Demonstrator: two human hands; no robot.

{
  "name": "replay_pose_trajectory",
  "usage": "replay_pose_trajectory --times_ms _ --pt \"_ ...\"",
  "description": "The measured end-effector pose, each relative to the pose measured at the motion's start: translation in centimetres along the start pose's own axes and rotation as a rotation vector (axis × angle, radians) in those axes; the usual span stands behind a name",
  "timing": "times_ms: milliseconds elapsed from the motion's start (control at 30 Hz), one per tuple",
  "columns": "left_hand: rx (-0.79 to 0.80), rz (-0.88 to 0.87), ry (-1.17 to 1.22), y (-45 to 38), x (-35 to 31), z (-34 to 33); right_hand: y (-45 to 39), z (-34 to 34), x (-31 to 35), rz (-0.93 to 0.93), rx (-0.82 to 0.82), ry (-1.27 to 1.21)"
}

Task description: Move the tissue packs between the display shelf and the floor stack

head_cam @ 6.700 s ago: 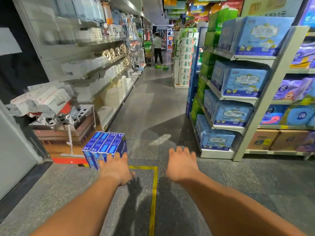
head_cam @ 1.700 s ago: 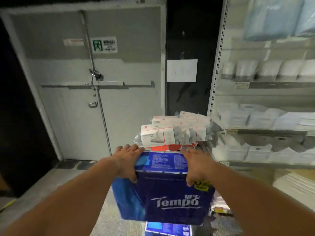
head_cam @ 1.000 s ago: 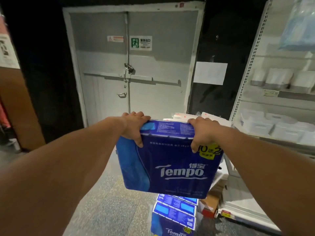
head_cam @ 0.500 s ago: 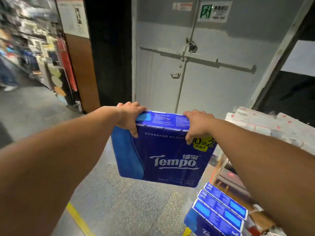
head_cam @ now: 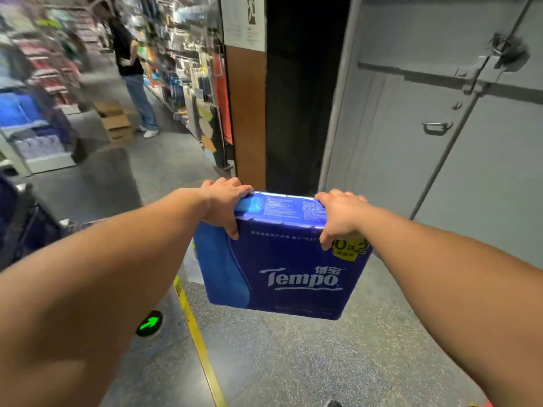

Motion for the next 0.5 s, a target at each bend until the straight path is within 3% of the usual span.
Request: replay_pose_trajectory --times_ms 267,500 --pt "0.034 0.255 0.056 -10.1 11.6 -1.3 -21.1 3.3 4.5 0.243 0.07 0.067" --pt "0.031 0.485 0.178 -14.2 21.9 -3.4 -35.6 6.6 13.3 0.511 0.109 0.198"
Point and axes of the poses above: each hand's wrist, its own y-axis away from the middle knuckle, its own z-axis out of the back of the hand, x = y × z, the point moved 4 cm from there along -y, towards the middle knuckle, and after that the axes turned 9 degrees about -y, right-handed, at the moved point
